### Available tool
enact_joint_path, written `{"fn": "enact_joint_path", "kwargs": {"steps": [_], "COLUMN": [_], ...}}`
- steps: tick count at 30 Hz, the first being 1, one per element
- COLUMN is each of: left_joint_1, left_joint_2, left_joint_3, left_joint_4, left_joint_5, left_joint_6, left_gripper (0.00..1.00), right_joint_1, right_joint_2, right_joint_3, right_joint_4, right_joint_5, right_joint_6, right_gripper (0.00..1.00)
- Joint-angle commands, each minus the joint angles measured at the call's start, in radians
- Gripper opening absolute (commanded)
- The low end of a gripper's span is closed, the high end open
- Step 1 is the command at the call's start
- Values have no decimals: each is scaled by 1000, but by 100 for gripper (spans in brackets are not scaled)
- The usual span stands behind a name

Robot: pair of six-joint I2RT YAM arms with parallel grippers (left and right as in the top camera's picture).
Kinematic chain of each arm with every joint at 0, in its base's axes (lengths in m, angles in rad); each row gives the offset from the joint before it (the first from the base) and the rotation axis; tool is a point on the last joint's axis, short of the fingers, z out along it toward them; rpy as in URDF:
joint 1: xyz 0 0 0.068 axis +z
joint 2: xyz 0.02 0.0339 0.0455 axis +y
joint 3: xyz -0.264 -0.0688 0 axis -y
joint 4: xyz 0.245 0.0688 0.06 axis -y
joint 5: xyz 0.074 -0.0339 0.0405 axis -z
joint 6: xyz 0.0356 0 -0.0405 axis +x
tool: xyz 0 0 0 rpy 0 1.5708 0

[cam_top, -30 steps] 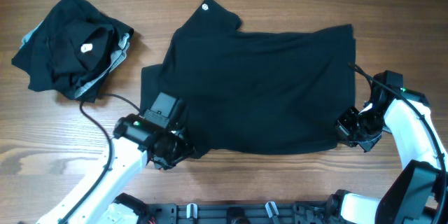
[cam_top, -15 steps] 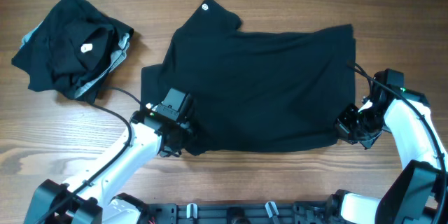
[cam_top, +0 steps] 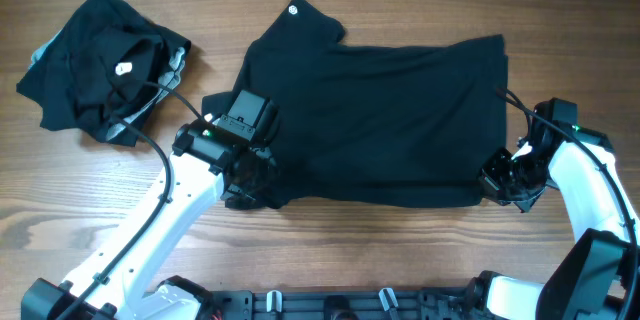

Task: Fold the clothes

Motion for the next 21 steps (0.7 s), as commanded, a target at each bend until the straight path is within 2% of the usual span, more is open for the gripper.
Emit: {"fn": "enact_joint_path", "kwargs": {"steps": [1, 5, 8, 12, 13, 14, 15, 16, 19, 21], "left_joint_1": [-5, -36, -119, -303, -345, -386, -418, -433, -417, -331], "left_joint_2": [-19, -18, -18, -18, -18, -18, -18, -18, -19, -23], "left_joint_3": [19, 19, 18, 18, 18, 18, 18, 18, 18, 18], "left_joint_4": [1, 3, -133, -209, -226, -234, -240, -269, -386, -436], "left_joint_5": [-16, 146, 160, 167, 167, 169, 172, 166, 52, -49], "left_joint_6": [20, 18, -41, -138, -173, -188, -189, -195, -196, -225], "left_gripper": [4, 4, 4, 7, 11, 25, 33, 46, 50, 54], "right_joint_1": [0, 0, 0, 0, 0, 0, 0, 0, 0, 0], "right_joint_2": [-14, -14, -14, -14, -14, -14, -14, -14, -14, -14], "right_joint_3": [18, 18, 18, 18, 18, 18, 18, 18, 18, 18], "right_joint_4": [5, 8, 10, 13, 14, 16, 16, 16, 18, 17], "right_joint_5": [-16, -15, -11, -11, -11, -11, -11, -11, -11, -11], "right_joint_6": [-10, -10, -10, -10, -10, -10, -11, -11, -13, -14], "right_gripper": [4, 4, 4, 5, 4, 4, 4, 4, 4, 4]}}
